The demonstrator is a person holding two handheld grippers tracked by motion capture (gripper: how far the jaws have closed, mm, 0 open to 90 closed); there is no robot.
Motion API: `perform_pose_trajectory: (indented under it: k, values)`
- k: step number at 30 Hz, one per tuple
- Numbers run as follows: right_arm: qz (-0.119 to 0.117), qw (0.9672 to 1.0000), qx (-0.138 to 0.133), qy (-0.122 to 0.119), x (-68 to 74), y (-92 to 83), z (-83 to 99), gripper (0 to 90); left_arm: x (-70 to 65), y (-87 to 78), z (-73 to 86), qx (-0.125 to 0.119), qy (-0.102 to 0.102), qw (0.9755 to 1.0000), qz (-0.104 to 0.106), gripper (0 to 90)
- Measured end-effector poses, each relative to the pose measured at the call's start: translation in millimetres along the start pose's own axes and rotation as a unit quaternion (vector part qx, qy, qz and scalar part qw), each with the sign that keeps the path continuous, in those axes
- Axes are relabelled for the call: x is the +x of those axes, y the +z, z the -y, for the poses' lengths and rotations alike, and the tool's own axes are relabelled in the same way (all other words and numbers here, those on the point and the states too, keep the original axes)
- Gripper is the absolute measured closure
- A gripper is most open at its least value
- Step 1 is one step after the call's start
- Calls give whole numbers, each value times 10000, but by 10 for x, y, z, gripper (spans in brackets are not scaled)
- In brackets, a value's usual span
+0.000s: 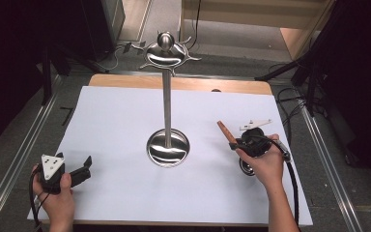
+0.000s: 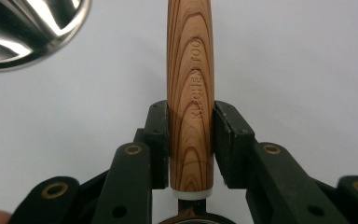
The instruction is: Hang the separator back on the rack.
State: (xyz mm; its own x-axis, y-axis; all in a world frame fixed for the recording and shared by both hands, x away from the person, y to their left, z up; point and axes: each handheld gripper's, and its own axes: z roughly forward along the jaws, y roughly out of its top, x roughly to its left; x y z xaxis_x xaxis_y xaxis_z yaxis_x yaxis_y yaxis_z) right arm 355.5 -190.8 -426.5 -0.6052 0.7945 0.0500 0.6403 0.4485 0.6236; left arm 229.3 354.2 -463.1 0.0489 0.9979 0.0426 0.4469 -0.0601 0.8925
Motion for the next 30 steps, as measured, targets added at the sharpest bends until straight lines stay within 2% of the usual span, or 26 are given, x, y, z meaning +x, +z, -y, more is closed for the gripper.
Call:
perform_pose_trajectory:
  k: [6, 14, 18, 25, 28, 30]
  values:
    - [-282, 9989, -368, 15, 88, -45, -61, 703, -2, 1, 0, -1, 3, 10000, 0, 76]
    - [-579, 9943, -898, 59, 240, -119, -135, 703, -3, 1, 0, -1, 1, 10000, 1, 76]
    - [-748, 9891, -1266, 11, 337, -177, -176, 702, -5, -2, 0, 1, 9, 10000, -7, 76]
    - [-825, 9788, -1874, -88, 533, -277, -249, 702, -6, -1, 1, -2, 10, 10000, -7, 76]
    - [-841, 9730, -2143, -156, 599, -294, -271, 702, -7, -1, 1, 0, 12, 10000, -10, 76]
    - [-881, 9679, -2347, -187, 639, -298, -281, 702, -6, -1, 0, 4, 14, 10000, -8, 76]
